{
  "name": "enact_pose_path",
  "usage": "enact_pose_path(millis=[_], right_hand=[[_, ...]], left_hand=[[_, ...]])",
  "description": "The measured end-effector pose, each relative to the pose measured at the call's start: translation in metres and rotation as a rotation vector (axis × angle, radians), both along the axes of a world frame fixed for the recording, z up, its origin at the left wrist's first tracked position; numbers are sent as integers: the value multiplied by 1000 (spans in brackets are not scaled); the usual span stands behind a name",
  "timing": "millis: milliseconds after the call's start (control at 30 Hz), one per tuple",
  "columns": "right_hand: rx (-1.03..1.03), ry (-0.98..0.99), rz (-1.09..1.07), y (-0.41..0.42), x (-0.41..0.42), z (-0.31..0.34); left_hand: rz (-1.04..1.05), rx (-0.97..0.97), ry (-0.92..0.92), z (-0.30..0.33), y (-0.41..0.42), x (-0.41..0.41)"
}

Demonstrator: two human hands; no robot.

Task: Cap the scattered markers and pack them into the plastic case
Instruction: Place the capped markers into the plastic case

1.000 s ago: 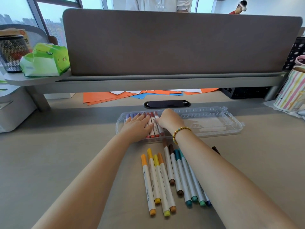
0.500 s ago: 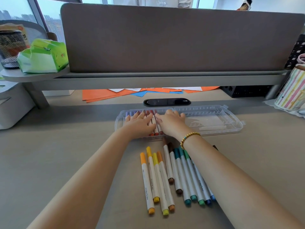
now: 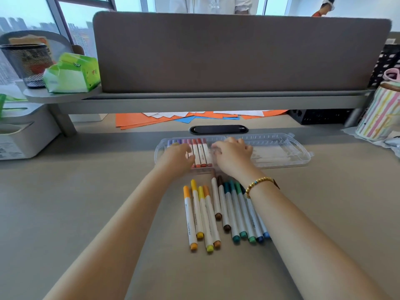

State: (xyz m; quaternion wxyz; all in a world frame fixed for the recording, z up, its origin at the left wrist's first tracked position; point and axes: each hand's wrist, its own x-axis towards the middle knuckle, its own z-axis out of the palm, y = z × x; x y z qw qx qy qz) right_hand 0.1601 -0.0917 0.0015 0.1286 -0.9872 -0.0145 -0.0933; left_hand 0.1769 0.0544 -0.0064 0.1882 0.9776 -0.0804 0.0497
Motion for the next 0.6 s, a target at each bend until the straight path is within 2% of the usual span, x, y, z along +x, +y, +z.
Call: enact_pose_path(millis=[67, 100, 233, 300, 467, 600], right_hand=[[4, 42, 16, 3, -19, 9], [-2, 87, 36, 4, -28, 15], [-2, 265, 152, 12, -62, 28], [-34, 319, 197, 20, -73, 30], [-130, 316, 204, 34, -83, 23], [-190, 238, 162, 43, -86, 11]], left_hand=[[65, -15, -55, 5, 4, -17], [71, 20, -5, 7, 7, -25], [-45, 290, 355, 17, 16, -58], [-86, 352, 464, 21, 18, -72], [-9, 312, 452, 16, 27, -82], [52, 279, 436, 9, 31, -82]])
